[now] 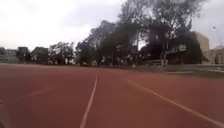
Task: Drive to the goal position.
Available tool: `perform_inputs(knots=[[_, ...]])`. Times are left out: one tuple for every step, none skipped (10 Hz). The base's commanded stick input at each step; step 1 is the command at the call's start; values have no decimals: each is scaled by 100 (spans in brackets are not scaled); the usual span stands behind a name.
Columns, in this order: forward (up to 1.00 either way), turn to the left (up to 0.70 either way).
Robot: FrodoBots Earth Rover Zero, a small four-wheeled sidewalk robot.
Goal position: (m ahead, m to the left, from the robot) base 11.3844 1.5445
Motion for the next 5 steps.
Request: perform_inputs(knots=[[45, 0], [45, 0], [45, 0], [45, 0], [45, 0]])
